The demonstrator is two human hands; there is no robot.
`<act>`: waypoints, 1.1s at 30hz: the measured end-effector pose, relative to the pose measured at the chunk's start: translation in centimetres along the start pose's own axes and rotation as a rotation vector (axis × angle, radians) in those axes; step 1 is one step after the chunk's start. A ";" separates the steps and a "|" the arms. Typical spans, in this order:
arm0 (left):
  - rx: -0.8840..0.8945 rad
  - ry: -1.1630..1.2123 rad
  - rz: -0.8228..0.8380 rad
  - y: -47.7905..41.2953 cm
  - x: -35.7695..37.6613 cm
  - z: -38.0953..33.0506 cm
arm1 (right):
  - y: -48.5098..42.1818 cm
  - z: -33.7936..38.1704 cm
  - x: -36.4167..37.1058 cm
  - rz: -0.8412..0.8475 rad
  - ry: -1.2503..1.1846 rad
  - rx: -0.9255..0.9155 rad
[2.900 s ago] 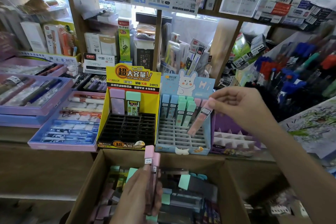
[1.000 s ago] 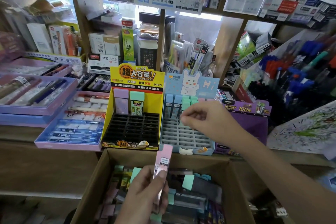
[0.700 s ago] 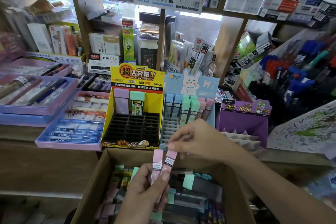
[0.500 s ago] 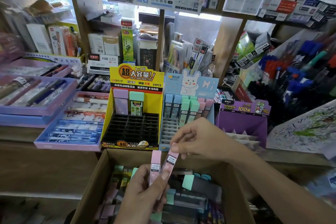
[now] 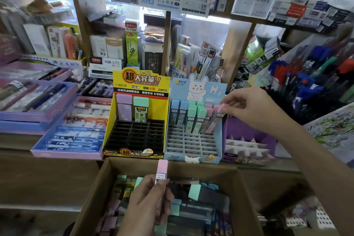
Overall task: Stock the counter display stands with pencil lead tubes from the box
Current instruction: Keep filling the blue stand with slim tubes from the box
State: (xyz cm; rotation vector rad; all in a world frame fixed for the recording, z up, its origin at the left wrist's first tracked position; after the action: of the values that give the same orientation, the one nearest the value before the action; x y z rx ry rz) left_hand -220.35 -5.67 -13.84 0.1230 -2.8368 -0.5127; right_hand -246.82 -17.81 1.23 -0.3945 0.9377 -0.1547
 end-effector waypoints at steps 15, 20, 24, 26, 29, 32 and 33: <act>-0.006 -0.010 0.007 -0.6 -0.3 0.7 | -0.8 -2.5 1.3 0.014 0.208 -0.070; 0.000 -0.004 0.021 -0.7 -0.2 0.9 | -1.3 -2.3 1.9 -0.004 0.353 -0.142; -0.003 0.011 0.018 -0.7 -0.3 0.8 | -1.4 -2.8 2.9 -0.091 0.410 -0.180; -0.006 0.012 0.012 -0.7 -0.3 0.8 | -1.5 -3.1 3.5 -0.107 0.423 -0.195; -0.019 0.002 0.004 -0.7 -0.3 0.6 | -1.6 -3.5 4.3 -0.114 0.466 -0.217; -0.027 -0.014 -0.005 -0.6 -0.3 0.5 | -1.6 -3.8 4.6 -0.157 0.493 -0.255; -0.028 -0.021 -0.007 -0.6 -0.3 0.4 | -1.6 -3.8 4.6 -0.159 0.499 -0.260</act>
State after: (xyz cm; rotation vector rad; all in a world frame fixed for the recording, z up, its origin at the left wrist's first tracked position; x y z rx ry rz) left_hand -220.13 -6.03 -14.52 0.1231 -2.8490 -0.5577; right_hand -247.16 -21.63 -3.65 -0.6902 1.4250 -0.2856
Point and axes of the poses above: each hand's wrist, its own y-axis away from the middle knuckle, its own x-axis out of the palm, z = x × y, the point moved 1 cm from there along -y, towards the middle knuckle, and after that the axes turned 8 degrees about -z, right-handed, at the moved point
